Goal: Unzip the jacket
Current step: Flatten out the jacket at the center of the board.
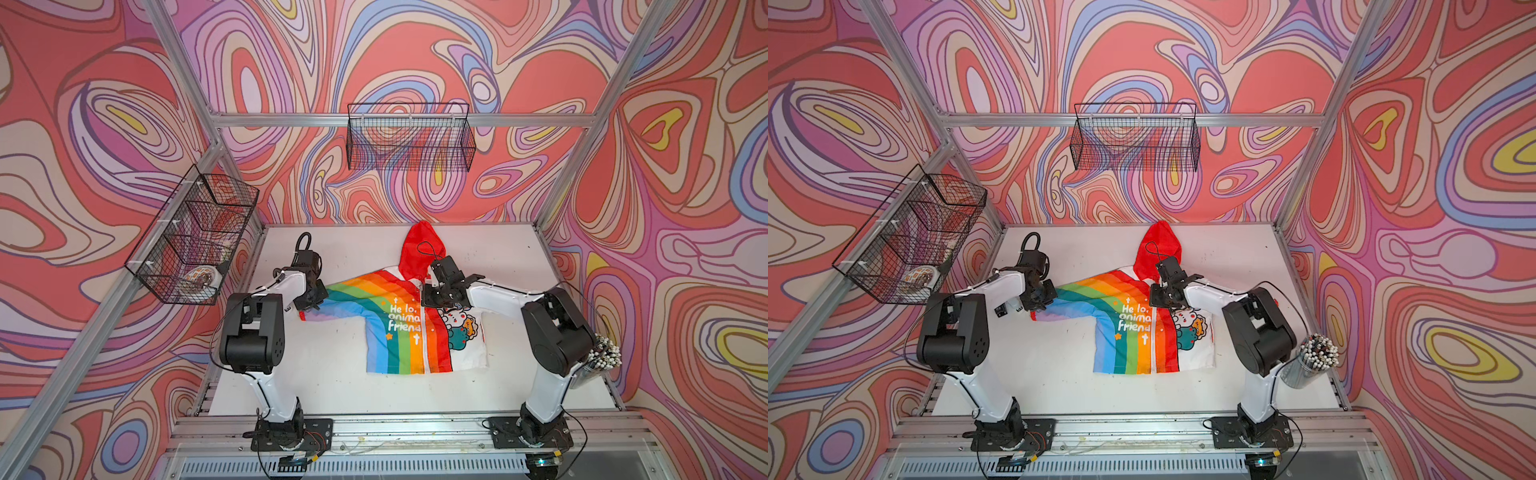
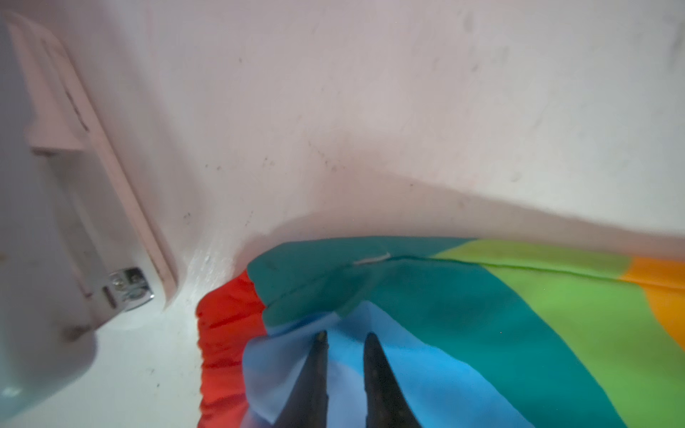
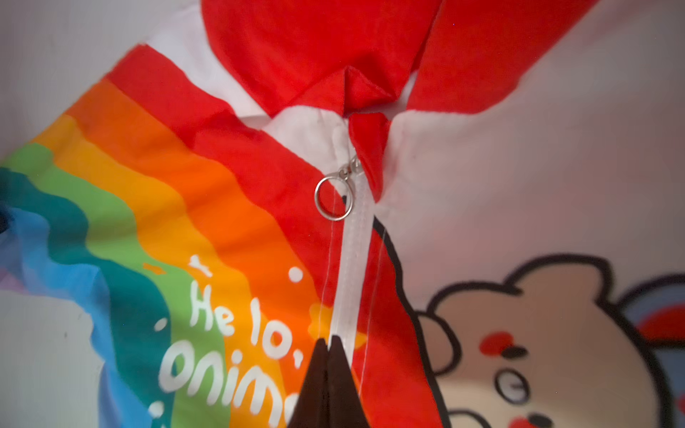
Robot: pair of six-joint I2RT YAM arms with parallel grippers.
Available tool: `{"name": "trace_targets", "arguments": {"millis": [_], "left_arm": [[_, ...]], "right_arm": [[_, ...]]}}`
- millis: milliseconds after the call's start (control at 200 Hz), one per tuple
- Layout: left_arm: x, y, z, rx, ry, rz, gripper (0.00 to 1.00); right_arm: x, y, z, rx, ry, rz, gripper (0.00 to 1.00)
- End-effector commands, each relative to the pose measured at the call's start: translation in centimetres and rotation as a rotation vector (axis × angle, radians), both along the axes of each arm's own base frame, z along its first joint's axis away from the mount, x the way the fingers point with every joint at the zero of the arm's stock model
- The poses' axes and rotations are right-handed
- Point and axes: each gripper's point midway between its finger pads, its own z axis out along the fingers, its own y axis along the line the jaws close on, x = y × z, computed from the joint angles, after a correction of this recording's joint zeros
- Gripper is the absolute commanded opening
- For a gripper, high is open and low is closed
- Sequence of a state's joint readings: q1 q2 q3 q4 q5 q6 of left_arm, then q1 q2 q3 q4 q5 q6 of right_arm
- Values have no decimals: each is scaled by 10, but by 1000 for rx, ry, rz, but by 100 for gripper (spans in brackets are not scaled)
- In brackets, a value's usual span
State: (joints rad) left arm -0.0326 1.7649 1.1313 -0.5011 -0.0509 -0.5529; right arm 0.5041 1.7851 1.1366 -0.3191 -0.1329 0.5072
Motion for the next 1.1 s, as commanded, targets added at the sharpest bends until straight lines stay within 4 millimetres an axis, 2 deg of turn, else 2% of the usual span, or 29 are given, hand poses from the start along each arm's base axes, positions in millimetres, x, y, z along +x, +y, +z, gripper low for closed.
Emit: {"name": "trace_targets", "arguments": {"millis": [0, 65, 120, 195, 240, 361, 431, 521, 611, 686, 781, 1097], "left_arm": [[9, -8, 55, -42, -125, -29, 38], [13, -14, 76, -36, -171, -51, 46], [15, -22, 91, -11, -200, -75, 49], [19, -46, 111, 4, -257, -149, 50], [23, -69, 120, -22, -300, -216, 48], [33, -151, 139, -125, -406, -431, 44], [38, -193, 138, -166, -414, -524, 38], [41, -242, 131, -216, -415, -613, 36], [47, -275, 117, -228, -395, -672, 33], [55, -292, 104, -233, -371, -693, 29], [69, -301, 87, -238, -344, -693, 24], [94, -304, 34, -164, -236, -670, 16]], "right_arm": [[-9, -22, 32, -39, -68, -53, 7], [-26, -48, 27, -107, -24, -147, 9], [-44, -68, 21, -161, 21, -219, 10], [-70, -88, 13, -205, 68, -281, 10], [-83, -94, 11, -211, 86, -299, 10], [-117, -100, 3, -204, 144, -308, 9], [-132, -101, 0, -196, 172, -302, 9], [-147, -104, -5, -183, 198, -310, 9], [-158, -111, -13, -187, 216, -328, 7], [-165, -115, -18, -198, 227, -327, 4], [-168, -115, -19, -185, 230, -322, 1], [-164, -116, -18, -189, 222, -327, 0]]}}
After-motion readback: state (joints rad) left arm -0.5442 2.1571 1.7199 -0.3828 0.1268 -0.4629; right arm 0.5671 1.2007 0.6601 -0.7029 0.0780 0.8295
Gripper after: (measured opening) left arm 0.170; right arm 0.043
